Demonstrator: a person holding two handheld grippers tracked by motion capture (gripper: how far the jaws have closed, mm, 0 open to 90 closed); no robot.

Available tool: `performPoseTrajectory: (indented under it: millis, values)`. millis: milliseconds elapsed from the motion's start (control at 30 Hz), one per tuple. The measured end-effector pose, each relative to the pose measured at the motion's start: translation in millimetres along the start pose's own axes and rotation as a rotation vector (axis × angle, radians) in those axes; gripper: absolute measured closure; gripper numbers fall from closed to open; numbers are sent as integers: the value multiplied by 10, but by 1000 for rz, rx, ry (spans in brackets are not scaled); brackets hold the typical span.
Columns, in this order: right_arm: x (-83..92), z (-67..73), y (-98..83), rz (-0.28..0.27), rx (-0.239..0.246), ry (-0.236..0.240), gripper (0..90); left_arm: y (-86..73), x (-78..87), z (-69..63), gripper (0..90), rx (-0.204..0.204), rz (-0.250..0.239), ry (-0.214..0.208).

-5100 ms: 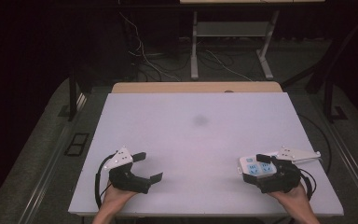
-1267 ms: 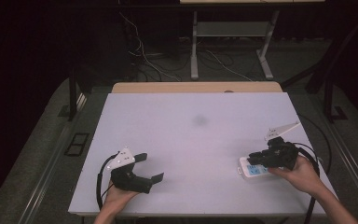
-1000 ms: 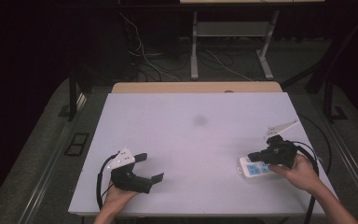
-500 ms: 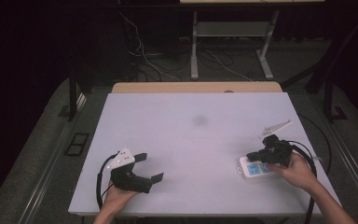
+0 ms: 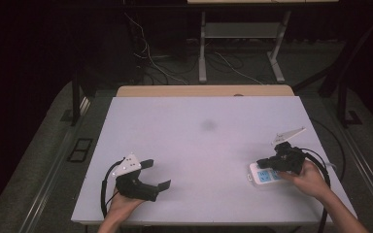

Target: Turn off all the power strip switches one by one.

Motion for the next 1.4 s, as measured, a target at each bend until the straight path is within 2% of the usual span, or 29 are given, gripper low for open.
performPoseTrajectory:
  millis: [100, 767, 867, 1167, 1400]
  values:
    - [-2, -10, -9, -7, -13, 12, 900, 1, -3, -4, 8, -4, 3, 0]
    - [-9, 14, -17, -12, 10, -10, 900, -4, -1, 3, 8, -3, 6, -1]
    - [-7, 23, -32, -17, 8, 8, 900, -9, -1, 10, 8, 1, 8, -1]
    - [17, 54, -38, -19, 14, 3, 900, -8, -17, 2, 8, -4, 15, -3]
    - [100, 68, -36, -59, 14, 9, 900, -10, -9, 11, 8, 1, 12, -1]
Point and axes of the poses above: each handheld gripper's, and its own axes: x roughly backward along the jaws, y roughly out of its top, z roughly to its left, the point moved 2 cm from there along -x, roughly forward along the jaws, and after that the axes turned 8 degrees about z, right-handed, at the moved point
